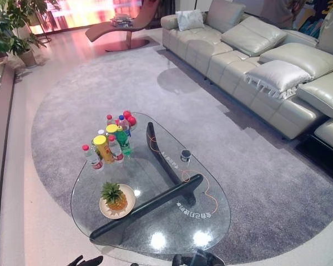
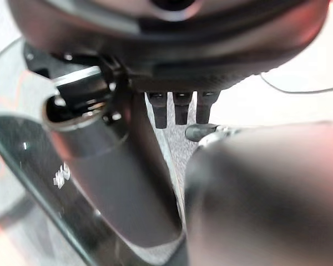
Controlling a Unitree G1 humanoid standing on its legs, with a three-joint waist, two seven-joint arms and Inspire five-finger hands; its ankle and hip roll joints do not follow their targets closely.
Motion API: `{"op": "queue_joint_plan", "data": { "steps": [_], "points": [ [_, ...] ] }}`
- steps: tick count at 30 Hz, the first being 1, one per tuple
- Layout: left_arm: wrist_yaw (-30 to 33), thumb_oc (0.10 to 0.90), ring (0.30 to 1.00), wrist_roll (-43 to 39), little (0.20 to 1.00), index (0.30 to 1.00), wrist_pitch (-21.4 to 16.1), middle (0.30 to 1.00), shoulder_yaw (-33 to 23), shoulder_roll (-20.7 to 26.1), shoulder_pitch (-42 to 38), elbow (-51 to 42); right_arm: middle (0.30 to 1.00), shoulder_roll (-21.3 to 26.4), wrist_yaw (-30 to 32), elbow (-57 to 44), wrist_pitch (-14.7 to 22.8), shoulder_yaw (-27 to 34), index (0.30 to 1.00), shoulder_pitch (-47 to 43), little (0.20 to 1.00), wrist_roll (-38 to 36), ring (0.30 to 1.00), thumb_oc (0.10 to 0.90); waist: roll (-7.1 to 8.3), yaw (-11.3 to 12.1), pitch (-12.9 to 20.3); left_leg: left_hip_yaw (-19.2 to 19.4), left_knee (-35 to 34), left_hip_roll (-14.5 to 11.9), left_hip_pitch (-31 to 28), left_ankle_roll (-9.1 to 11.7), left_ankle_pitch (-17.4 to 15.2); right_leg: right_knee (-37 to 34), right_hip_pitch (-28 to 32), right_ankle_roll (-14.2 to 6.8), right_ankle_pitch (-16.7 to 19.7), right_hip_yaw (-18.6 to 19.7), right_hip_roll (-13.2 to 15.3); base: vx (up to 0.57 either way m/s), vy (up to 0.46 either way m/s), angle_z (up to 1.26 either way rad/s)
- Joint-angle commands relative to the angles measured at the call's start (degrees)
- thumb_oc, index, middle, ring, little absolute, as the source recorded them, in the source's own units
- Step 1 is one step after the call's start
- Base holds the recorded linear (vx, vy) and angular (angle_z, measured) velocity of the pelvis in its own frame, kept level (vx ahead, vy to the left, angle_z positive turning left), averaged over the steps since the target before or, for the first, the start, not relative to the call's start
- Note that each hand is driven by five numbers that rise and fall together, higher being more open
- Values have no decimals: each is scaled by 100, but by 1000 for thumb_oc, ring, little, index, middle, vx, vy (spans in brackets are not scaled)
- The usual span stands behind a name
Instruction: Pick up the fruit to the plate
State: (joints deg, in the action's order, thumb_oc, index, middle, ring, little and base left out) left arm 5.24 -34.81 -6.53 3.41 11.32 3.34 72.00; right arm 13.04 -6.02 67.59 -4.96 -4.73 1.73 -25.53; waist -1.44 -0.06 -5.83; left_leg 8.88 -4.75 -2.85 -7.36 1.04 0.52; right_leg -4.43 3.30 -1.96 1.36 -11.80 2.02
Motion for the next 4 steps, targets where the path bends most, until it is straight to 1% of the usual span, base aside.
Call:
{"op": "queue_joint_plan", "data": {
  "steps": [1,4],
  "points": [
    [-50,800,900,275,900,900,-60,900,-268,-74,-342,291,900,-153,43,244,223,217,900,-310,900,-364,900,800,214,50,-23,257,-25,257,-105,157,-187,49,399,-227,15,-103,214,36,14,0],
    [-68,800,900,316,900,900,13,900,-332,-83,-327,354,900,-173,-10,427,222,321,900,-289,900,-273,900,800,208,60,36,248,-25,251,-135,162,-211,23,432,-247,31,-114,225,33,12,1]
  ]
}}
